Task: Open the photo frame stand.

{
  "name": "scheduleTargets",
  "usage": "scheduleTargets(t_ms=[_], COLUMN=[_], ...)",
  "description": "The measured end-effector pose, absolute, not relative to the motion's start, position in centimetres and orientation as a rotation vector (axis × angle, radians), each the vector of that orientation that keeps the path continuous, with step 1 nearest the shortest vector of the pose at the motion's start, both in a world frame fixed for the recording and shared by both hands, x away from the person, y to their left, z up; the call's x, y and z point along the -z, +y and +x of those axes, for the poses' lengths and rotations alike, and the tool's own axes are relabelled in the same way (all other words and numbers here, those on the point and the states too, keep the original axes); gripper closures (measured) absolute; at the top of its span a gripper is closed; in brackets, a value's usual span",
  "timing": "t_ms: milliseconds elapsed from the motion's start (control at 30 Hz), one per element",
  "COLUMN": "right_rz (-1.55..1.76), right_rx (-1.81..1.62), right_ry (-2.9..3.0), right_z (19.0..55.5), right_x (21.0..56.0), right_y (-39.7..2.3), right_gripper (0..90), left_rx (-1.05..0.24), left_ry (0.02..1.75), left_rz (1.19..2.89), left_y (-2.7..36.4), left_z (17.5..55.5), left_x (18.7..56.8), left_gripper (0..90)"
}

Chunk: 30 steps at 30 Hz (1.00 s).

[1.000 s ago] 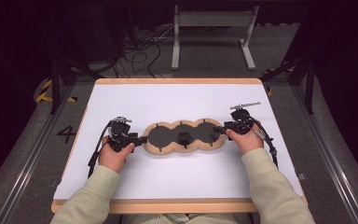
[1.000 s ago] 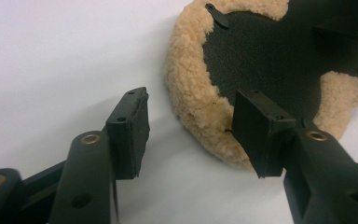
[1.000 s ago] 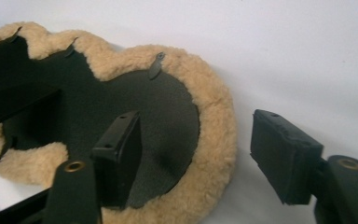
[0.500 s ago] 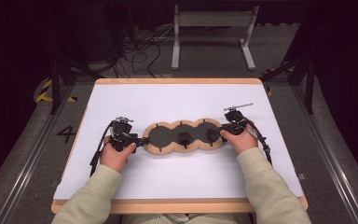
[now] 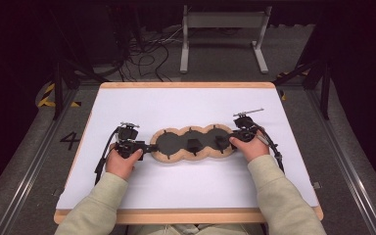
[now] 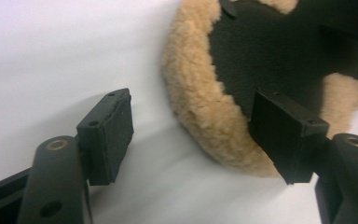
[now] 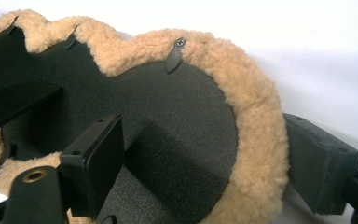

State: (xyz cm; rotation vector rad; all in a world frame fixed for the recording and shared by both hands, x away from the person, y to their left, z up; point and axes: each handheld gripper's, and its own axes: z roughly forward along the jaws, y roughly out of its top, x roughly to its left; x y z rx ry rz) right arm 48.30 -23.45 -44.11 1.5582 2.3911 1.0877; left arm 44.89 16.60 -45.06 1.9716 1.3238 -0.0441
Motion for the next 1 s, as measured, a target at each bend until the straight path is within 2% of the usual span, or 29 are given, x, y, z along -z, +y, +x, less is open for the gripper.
scheduleTargets(t_ms=[167, 267, 433, 567, 733, 767, 1000], right_rz=[1.558, 1.558, 1.561, 1.57, 1.551, 1.543, 1.5], right_rx=[-1.091, -1.088, -1.082, -1.066, -1.051, -1.051, -1.029], right_ry=[2.392, 2.391, 2.386, 2.372, 2.37, 2.363, 2.361], right_z=[48.3, 48.3, 48.2, 48.1, 47.8, 47.6, 46.9], right_x=[44.1, 44.1, 44.1, 44.0, 43.7, 43.4, 42.7], right_y=[-23.5, -23.4, -23.3, -23.2, -23.1, -23.0, -23.2], right_gripper=[19.1, 19.3, 19.3, 19.5, 20.2, 21.0, 25.3], left_rx=[0.066, 0.048, 0.049, 0.04, -0.012, -0.034, -0.094], left_ry=[1.273, 1.301, 1.314, 1.316, 1.302, 1.294, 1.276], left_rz=[2.008, 2.032, 2.016, 2.017, 2.03, 2.034, 2.039], left_y=[14.7, 13.9, 14.3, 14.1, 13.9, 13.9, 13.9], left_z=[44.8, 44.8, 45.0, 44.8, 44.5, 44.4, 43.8], left_x=[45.0, 44.7, 44.7, 44.7, 44.3, 44.2, 43.6], left_gripper=[29.9, 26.1, 31.4, 31.5, 32.9, 35.8, 41.6])
